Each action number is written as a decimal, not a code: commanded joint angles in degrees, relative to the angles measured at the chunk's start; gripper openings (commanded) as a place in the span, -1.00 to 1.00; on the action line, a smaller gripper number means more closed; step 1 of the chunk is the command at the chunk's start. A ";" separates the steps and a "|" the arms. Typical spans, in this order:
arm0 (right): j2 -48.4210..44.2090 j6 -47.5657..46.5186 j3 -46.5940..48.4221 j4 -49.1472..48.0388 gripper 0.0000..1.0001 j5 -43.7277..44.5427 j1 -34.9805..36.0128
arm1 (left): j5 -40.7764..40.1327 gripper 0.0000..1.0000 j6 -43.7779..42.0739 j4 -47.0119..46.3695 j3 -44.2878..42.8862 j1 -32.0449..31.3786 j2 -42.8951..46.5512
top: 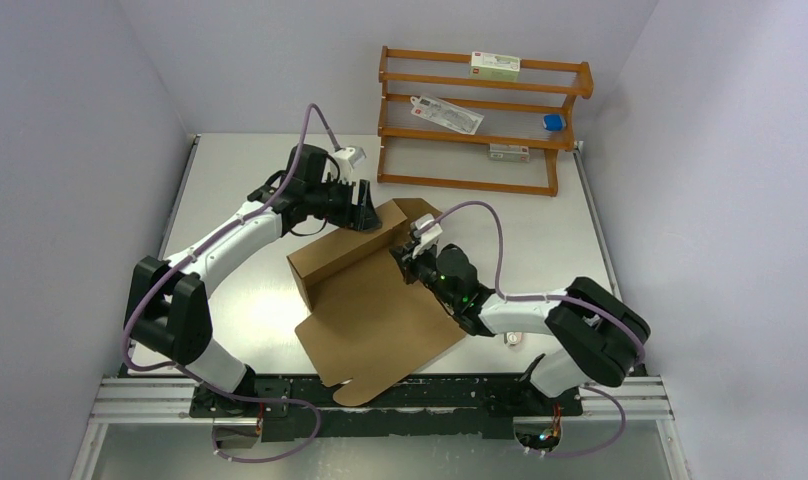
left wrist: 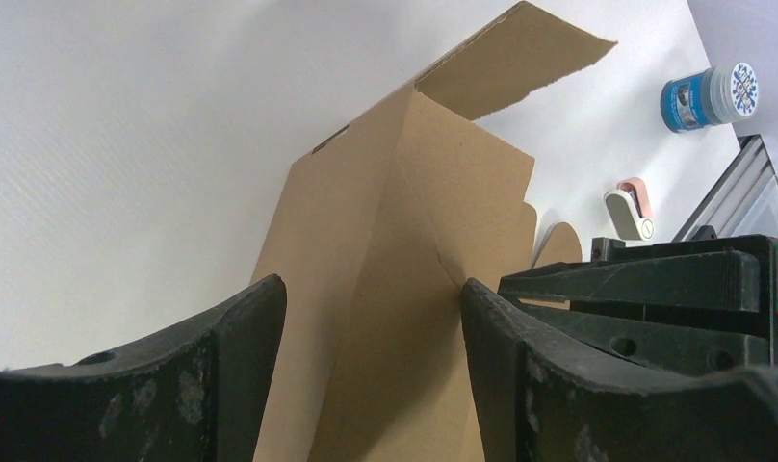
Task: Fold the paper box
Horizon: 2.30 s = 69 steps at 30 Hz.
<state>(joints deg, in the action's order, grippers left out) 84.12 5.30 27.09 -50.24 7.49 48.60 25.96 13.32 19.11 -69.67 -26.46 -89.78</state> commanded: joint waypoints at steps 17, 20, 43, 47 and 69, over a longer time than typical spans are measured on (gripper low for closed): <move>-19.84 -12.23 9.58 28.50 -0.23 -15.01 -17.51 | -1.09 0.48 -2.34 2.24 -0.02 -0.35 -0.31; -16.99 -10.58 11.84 29.26 -0.22 -19.57 -24.77 | -1.09 0.48 -2.55 2.33 -0.03 -0.35 -0.35; 15.16 -18.38 22.68 21.41 0.05 -53.45 -35.54 | 1.17 0.48 -3.30 3.44 -0.99 -0.35 -1.53; 15.78 -20.08 22.74 22.81 0.06 -57.75 -34.78 | 1.55 0.47 -3.31 3.55 -1.03 -0.34 -1.80; 13.69 -24.82 23.82 31.31 0.10 -65.40 -30.95 | 4.88 0.44 -4.18 4.45 -1.78 0.82 -2.77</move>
<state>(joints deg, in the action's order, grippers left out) 99.46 -19.18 50.78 -21.47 -54.30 16.43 30.92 10.70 21.41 -70.57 -26.33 -91.09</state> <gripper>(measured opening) 0.544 0.733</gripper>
